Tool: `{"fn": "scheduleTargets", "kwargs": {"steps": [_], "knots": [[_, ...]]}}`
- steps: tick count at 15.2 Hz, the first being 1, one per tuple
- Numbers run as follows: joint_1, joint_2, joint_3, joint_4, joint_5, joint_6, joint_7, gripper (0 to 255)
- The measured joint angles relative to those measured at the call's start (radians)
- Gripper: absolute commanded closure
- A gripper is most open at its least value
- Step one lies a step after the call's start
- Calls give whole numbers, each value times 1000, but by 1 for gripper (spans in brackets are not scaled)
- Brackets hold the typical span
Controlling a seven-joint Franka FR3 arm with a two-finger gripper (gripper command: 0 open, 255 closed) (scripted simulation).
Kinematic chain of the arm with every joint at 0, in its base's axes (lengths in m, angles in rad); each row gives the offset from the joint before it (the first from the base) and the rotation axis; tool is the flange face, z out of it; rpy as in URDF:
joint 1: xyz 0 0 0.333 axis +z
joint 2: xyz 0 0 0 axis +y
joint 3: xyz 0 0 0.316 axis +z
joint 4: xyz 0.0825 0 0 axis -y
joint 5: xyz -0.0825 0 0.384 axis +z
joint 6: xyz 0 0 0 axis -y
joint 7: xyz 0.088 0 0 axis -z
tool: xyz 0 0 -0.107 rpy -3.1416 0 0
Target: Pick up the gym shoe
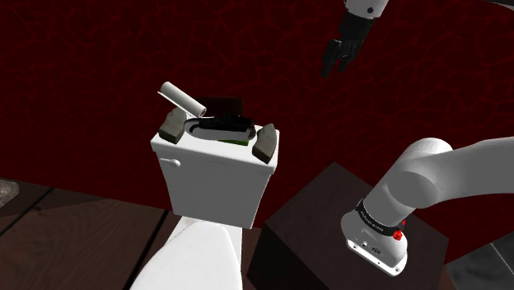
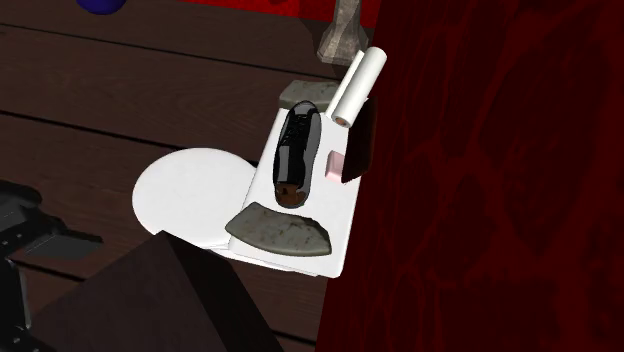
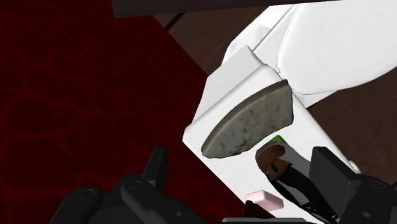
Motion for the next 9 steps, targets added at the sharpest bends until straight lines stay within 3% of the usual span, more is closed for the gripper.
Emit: {"fn": "scheduleTargets", "kwargs": {"steps": [3,9], "knots": [[3,24,10,-12,5,33,16,0],[15,186,58,-29,26,198,92,0]]}}
